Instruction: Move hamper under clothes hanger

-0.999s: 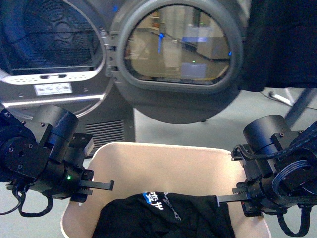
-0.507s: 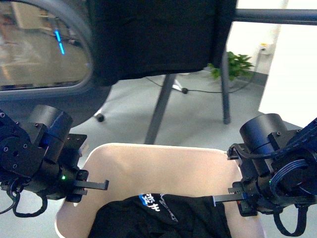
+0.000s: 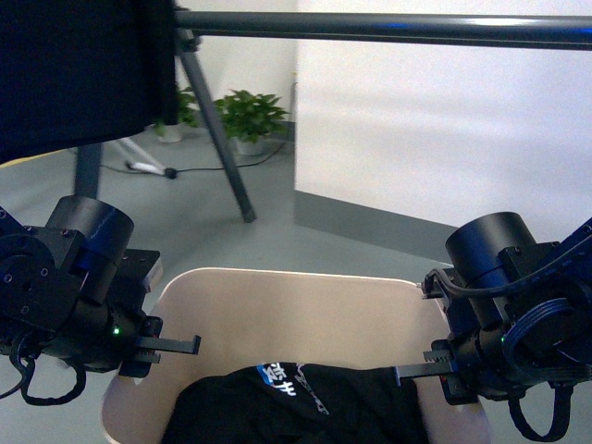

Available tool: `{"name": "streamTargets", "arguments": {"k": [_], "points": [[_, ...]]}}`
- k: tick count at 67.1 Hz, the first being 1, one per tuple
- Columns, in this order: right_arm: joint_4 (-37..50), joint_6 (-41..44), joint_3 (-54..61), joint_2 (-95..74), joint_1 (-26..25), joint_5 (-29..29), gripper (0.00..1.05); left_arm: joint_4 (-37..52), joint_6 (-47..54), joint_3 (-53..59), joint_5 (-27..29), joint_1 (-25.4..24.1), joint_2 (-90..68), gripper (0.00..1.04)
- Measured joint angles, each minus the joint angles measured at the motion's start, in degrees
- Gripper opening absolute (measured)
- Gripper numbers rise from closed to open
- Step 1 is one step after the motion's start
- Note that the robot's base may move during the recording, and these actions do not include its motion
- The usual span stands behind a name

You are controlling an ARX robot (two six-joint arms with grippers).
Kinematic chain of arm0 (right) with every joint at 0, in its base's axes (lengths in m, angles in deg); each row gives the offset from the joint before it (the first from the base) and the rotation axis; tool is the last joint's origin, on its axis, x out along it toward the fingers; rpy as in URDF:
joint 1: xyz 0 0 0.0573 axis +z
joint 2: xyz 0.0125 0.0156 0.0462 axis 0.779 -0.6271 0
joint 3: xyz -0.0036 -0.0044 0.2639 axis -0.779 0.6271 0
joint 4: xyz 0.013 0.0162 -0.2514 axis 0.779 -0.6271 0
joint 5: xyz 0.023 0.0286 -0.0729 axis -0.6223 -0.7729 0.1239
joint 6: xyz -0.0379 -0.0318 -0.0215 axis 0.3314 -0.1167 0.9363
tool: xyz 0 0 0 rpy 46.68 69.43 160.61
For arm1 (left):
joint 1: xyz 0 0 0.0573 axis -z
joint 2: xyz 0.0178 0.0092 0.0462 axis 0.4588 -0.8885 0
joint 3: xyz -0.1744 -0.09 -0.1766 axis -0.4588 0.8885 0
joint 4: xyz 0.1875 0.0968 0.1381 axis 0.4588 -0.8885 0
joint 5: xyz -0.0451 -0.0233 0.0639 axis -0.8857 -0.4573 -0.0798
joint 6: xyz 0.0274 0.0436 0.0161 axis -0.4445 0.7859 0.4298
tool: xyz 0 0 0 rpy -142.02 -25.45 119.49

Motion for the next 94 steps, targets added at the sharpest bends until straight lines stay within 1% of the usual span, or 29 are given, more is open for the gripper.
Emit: {"name": "streamTargets", "arguments": {"k": [24, 36, 54, 94], "points": [[0.00, 0.02, 0.04, 0.02, -0.09, 0.17, 0.03, 0.00, -0.02, 0.07, -0.04, 0.07, 0.07, 0.04], [0.00, 0.07, 0.17, 0.02, -1.38, 1.86, 0.03, 0.00, -0.04, -0.13, -1.22, 1.77, 0.07, 0.04], [0.00, 0.02, 0.17, 0.02, 0.57, -0.24, 0.03, 0.00, 0.00, -0.04, 0.44, -0.31, 0.07, 0.04], [0.00, 0.04, 0.17, 0.02, -0.02, 0.11, 0.03, 0.00, 0.00, -0.02, 0.07, 0.22, 0.07, 0.04]]}}
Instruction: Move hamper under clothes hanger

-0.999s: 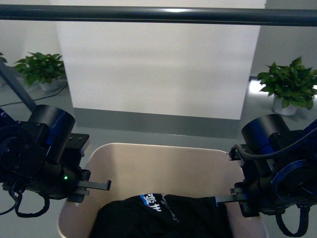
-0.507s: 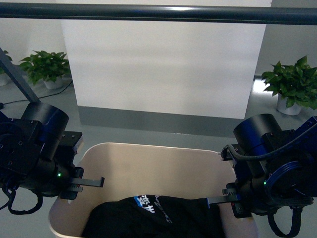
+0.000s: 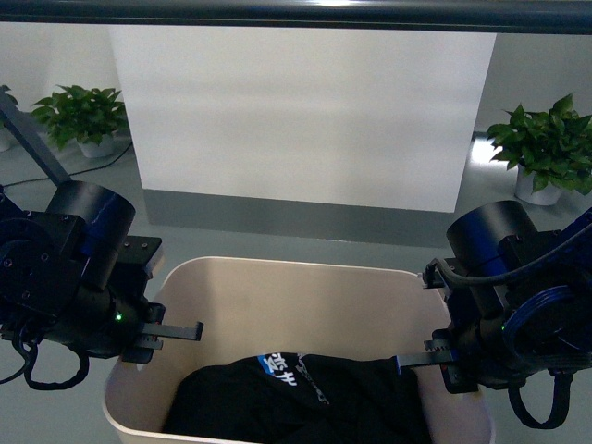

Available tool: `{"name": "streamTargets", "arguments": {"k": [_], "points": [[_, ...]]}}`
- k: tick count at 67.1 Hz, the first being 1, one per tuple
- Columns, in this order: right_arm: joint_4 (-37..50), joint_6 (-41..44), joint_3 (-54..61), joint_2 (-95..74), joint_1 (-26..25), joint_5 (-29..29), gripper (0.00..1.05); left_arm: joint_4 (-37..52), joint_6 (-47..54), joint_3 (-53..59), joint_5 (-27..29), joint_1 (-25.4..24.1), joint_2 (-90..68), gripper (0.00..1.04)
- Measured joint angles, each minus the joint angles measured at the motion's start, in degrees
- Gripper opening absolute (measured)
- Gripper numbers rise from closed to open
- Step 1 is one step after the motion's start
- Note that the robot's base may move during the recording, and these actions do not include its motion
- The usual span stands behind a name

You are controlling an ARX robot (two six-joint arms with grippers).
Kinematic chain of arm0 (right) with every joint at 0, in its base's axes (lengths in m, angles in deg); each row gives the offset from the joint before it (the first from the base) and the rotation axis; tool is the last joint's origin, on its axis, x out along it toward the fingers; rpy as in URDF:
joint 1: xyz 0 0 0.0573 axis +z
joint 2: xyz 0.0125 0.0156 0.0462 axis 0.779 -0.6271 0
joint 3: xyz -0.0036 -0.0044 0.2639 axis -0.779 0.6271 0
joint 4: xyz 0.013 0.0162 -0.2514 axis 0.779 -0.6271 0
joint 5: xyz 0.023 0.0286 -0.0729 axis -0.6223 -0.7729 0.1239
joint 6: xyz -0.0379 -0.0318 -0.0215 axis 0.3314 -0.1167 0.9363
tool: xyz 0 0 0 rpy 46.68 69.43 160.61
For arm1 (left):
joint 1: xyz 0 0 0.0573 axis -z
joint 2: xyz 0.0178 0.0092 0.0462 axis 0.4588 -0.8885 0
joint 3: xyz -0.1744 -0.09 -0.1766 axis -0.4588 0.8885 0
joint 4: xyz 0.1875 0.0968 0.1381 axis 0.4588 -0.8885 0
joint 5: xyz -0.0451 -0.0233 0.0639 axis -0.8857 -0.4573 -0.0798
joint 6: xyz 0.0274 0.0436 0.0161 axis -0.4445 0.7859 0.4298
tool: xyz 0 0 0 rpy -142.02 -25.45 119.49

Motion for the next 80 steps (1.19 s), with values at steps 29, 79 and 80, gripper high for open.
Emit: {"name": "streamTargets", "arguments": {"k": [29, 79, 80], "points": [[0.00, 0.00, 0.00, 0.00, 0.04, 0.11, 0.03, 0.00, 0.00, 0.00, 0.04, 0.00, 0.00, 0.04], [4.92, -10.82, 2.75, -0.26, -0.15, -3.02, 0.03, -5.66, -8.94, -2.16, 5.70, 0.55, -0.70, 0.04], [5.01, -10.91, 2.82, -0.28, -0.17, -3.02, 0.03, -5.68, -8.96, -2.32, 5.68, 0.57, -0.87, 0.04]]}}
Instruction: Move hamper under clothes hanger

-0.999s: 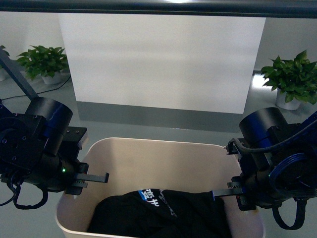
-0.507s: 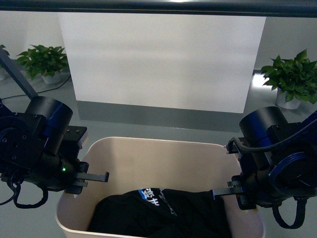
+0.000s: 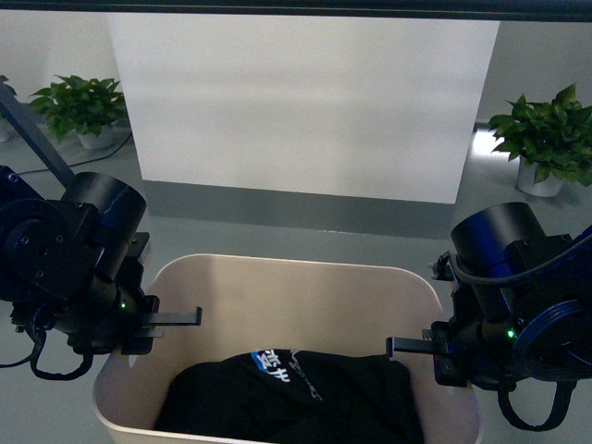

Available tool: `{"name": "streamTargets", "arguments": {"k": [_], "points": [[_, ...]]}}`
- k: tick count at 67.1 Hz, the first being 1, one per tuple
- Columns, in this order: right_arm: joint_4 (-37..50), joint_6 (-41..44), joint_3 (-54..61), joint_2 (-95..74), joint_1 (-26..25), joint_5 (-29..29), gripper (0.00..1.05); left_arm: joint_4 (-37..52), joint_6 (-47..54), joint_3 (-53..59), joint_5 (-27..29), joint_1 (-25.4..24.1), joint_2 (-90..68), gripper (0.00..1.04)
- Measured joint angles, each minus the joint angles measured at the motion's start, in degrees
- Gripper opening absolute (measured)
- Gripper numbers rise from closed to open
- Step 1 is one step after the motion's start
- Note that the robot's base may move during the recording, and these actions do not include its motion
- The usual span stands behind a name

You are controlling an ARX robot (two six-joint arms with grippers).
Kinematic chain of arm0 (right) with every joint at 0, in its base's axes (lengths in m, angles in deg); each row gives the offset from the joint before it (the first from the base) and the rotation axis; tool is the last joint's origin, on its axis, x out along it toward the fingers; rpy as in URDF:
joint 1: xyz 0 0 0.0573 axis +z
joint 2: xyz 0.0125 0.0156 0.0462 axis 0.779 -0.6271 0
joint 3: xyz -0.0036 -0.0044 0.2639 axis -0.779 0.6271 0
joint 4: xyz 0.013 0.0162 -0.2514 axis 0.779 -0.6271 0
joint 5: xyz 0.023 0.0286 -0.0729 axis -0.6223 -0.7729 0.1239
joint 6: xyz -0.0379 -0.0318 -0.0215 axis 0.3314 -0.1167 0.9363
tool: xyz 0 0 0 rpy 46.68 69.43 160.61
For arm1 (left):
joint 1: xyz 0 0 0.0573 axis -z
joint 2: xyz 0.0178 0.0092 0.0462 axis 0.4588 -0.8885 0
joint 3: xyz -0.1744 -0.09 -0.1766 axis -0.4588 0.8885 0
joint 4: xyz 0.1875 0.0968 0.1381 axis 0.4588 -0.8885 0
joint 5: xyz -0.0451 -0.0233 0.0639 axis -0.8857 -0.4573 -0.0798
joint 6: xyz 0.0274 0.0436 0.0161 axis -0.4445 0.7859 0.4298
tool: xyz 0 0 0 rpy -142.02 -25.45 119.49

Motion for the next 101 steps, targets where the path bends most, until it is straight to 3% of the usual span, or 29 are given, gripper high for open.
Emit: {"name": "streamTargets", "arguments": {"k": [37, 44, 58, 73, 79, 101], "points": [[2.43, -1.14, 1.86, -3.48, -0.72, 0.04, 0.03, -0.39, -1.49, -3.54, -2.01, 0.83, -7.30, 0.04], [2.91, -1.38, 1.97, -3.98, -0.72, 0.33, 0.03, -0.35, -2.82, -4.15, -1.95, 0.96, -7.78, 0.21], [3.34, -1.42, 2.34, -2.86, -0.83, 2.86, 0.33, 0.63, -3.78, -4.17, -0.96, 1.03, -6.97, 0.51], [2.64, -1.25, 3.76, 11.21, -1.66, 3.58, 0.82, 0.35, -3.41, -4.39, 0.04, 1.60, 6.38, 1.00], [2.97, -1.25, 4.92, 17.22, -1.55, 3.78, 0.98, 2.32, -3.15, -3.72, 1.16, 2.51, 12.26, 0.98], [8.94, -0.37, 11.91, 33.27, 0.98, 7.34, 0.97, 14.08, -1.55, 5.46, 5.09, 5.75, 30.91, 0.98]]}}
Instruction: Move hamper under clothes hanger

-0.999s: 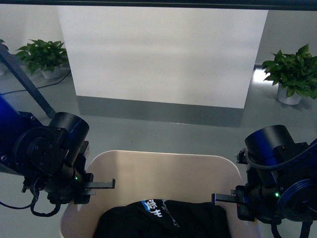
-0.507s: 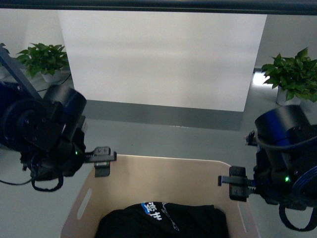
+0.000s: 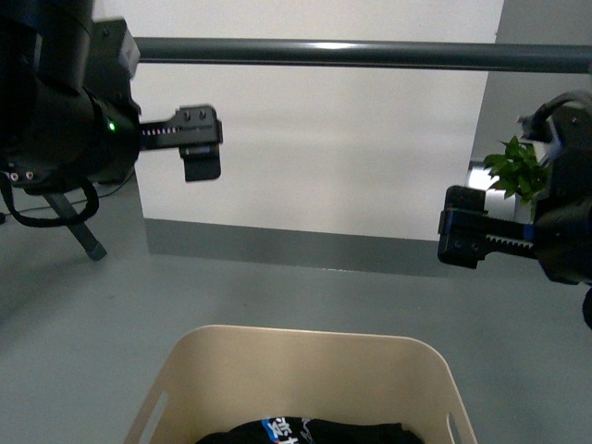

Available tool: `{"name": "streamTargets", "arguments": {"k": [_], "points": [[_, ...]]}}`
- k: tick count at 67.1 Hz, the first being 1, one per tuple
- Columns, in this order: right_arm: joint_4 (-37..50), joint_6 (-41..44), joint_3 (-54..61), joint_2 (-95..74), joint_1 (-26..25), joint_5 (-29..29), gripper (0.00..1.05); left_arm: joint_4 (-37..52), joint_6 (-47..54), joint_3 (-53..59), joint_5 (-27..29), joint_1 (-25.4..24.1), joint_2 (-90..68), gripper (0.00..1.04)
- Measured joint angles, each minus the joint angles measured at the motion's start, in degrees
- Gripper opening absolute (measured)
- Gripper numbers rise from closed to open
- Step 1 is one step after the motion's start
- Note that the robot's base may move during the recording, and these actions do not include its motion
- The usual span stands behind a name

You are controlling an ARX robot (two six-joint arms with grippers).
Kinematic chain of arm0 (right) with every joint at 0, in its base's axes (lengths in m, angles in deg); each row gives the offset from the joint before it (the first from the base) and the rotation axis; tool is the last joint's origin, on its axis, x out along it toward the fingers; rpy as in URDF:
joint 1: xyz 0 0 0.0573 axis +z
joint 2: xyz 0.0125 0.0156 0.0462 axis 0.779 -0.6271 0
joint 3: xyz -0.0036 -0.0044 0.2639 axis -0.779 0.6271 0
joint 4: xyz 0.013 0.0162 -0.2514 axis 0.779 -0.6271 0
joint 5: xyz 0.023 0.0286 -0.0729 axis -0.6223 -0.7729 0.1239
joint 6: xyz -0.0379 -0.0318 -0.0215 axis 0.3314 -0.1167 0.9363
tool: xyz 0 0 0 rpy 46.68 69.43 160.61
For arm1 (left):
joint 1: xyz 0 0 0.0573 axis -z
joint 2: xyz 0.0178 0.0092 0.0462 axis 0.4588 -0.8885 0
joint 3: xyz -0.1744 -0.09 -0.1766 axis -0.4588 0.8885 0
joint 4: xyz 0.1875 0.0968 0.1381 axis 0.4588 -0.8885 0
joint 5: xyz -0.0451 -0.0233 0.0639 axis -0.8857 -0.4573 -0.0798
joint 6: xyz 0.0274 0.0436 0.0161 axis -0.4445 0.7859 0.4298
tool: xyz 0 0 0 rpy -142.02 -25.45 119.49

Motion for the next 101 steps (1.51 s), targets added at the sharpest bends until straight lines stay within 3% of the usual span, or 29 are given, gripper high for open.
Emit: {"name": "streamTargets", "arguments": {"k": [9, 13, 19, 24, 43, 48, 53, 75, 81, 85, 101], "points": [[5.70, 3.39, 4.61, 6.97, 2.60, 3.74, 0.97, 7.17, 0.92, 5.88, -0.04, 1.16, 7.91, 0.98], [7.37, 4.92, 5.38, 8.57, 3.15, 3.63, 0.96, 13.00, 3.30, 9.09, -0.55, 1.07, 10.64, 0.90], [23.89, 11.52, 11.82, 9.44, 2.49, 1.31, 0.81, 20.28, 7.15, 16.46, -2.40, 0.09, 15.26, 0.74], [30.62, 14.12, 16.87, 10.82, 1.14, 0.42, 0.70, 22.64, 8.09, 21.99, -3.28, -1.36, 17.73, 0.62], [34.45, 17.00, 29.33, 20.90, -3.80, -3.91, 0.28, 27.23, 9.22, 37.03, -6.82, -5.11, 26.14, 0.20], [34.34, 17.29, 32.89, 24.61, -5.35, -5.29, 0.11, 28.09, 9.22, 41.35, -7.87, -6.40, 29.77, 0.03], [33.94, 17.44, 34.75, 26.88, -6.23, -6.03, 0.01, 28.28, 9.27, 43.80, -8.57, -7.10, 31.71, 0.04], [29.88, 17.49, 40.83, 36.87, -9.14, -8.94, 0.02, 27.30, 9.44, 51.58, -11.02, -9.64, 40.68, 0.03], [28.04, 17.49, 42.21, 40.04, -10.47, -10.73, 0.02, 26.18, 9.62, 53.37, -14.62, -12.46, 43.45, 0.03], [26.73, 17.51, 43.01, 42.12, -12.52, -13.46, 0.02, 25.38, 9.64, 54.29, -14.60, -13.35, 45.18, 0.03], [25.88, 17.49, 46.93, 46.51, -14.23, -13.79, 0.02, 21.38, 9.70, 57.27, -15.02, -13.66, 52.15, 0.03]]}}
